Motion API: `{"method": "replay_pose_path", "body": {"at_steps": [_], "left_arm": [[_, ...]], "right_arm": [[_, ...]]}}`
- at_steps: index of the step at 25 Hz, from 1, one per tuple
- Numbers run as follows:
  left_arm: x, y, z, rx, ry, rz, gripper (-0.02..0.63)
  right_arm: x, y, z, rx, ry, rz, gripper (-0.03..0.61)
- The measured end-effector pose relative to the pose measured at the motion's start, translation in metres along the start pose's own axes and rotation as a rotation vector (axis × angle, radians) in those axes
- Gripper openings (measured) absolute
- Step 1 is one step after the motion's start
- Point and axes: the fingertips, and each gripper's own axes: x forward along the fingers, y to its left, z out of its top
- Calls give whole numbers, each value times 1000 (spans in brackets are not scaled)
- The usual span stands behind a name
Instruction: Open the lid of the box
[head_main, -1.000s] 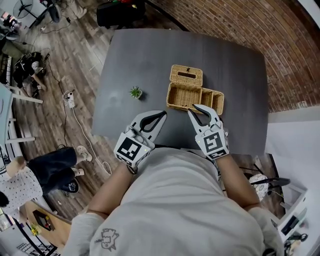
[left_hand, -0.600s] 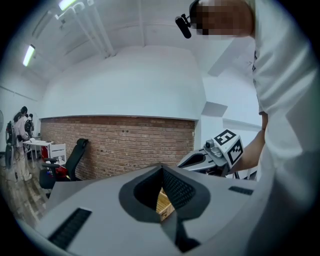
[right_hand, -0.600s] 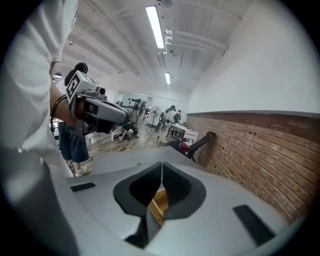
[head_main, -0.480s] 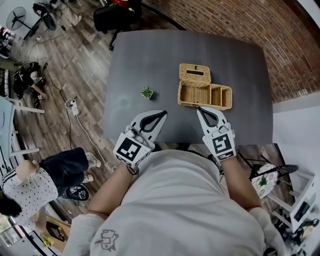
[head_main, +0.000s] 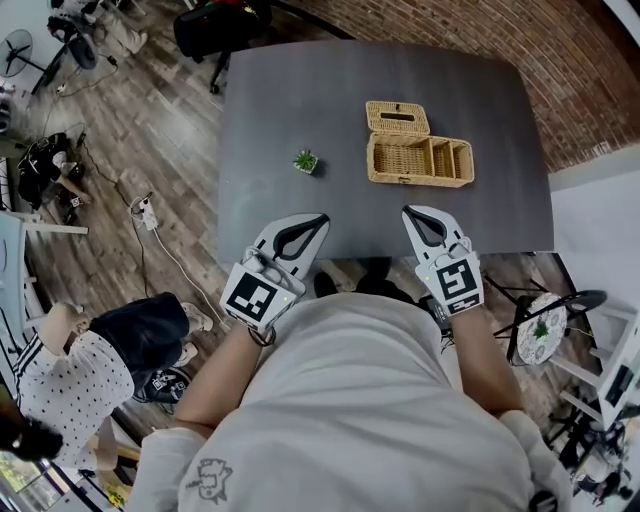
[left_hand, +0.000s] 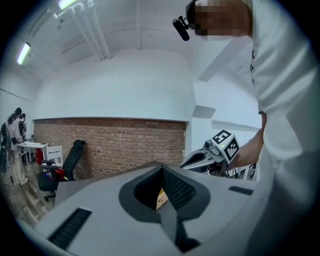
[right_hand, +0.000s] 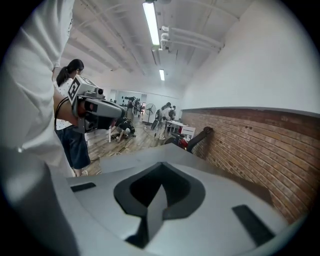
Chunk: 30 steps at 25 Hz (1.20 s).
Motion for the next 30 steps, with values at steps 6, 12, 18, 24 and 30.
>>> {"method": "replay_pose_path", "body": {"at_steps": [6, 12, 18, 24, 30], "left_arm": [[-17, -10, -5, -10, 8, -11, 11], [-18, -31, -3, -2, 40, 19, 11], [-1, -70, 6, -2, 18, 38, 11], [28, -124, -8, -27, 42, 54, 11], [44, -178, -7, -24, 30, 73, 11]], "right_arm": [[-15, 14, -1, 30, 3, 5, 5], [-37, 14, 4, 28, -50, 29, 5], [-78, 13, 0, -21, -51, 80, 5], [-129, 7, -29, -22, -56, 114, 5], [-179, 2, -52, -6, -95, 121, 5]]}}
